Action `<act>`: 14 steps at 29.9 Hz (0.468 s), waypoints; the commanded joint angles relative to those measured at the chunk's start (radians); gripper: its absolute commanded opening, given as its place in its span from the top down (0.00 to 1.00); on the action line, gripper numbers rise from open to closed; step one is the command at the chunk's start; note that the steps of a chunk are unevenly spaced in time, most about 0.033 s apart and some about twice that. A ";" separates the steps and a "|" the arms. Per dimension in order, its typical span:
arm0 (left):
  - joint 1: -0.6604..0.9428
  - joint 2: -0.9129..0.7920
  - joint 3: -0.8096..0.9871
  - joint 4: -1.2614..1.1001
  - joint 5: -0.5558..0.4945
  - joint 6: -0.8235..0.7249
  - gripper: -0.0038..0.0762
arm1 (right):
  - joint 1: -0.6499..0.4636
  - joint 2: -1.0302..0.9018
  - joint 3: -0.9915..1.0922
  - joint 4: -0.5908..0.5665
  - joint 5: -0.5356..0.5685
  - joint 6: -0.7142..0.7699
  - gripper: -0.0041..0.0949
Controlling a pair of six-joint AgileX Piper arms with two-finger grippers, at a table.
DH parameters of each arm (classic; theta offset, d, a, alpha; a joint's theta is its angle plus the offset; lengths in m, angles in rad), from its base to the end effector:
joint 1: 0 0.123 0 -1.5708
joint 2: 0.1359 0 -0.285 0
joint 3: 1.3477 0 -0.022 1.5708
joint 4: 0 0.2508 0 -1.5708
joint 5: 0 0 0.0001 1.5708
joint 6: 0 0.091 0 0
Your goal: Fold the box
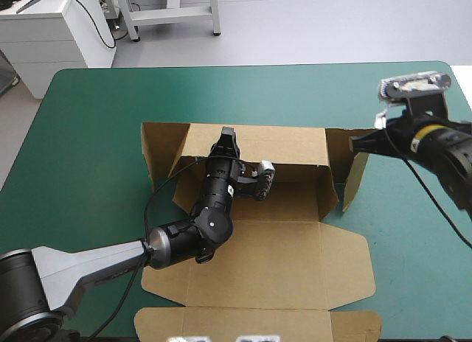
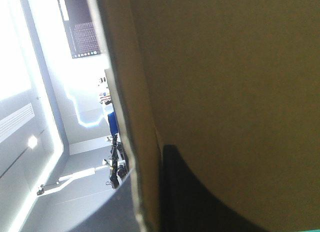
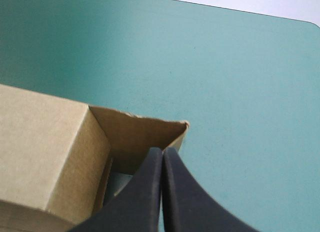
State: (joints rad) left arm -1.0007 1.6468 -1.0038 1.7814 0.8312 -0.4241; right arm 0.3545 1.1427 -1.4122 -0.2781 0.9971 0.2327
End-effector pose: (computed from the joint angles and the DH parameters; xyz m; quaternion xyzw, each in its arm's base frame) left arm 0.2411 -0.2541 0.2676 0.6278 0.4670 0.4315 0.4490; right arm 0.2109 0.0557 0.4524 -0.0689 0.8826 -0.0033 0.4651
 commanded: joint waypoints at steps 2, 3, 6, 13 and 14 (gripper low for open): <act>0.001 -0.028 -0.002 0.007 0.049 0.018 0.96 | -0.043 0.170 -0.224 0.040 0.052 -0.088 0.98; 0.001 -0.028 -0.002 0.007 0.050 0.018 0.96 | -0.063 0.209 -0.267 0.086 0.068 -0.117 0.98; 0.001 -0.028 -0.002 0.007 0.054 0.018 0.96 | -0.156 0.309 -0.374 0.278 0.123 -0.208 0.98; 0.001 -0.028 -0.002 0.007 0.054 0.018 0.96 | -0.315 0.486 -0.523 0.536 0.248 -0.312 0.98; 0.001 -0.028 -0.002 0.007 0.054 0.018 0.96 | -0.324 0.506 -0.528 0.555 0.248 -0.313 0.98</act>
State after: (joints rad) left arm -1.0007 1.6468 -1.0016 1.7814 0.8419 -0.4211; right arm 0.0662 1.6373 -1.8868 0.1898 1.2433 -0.0460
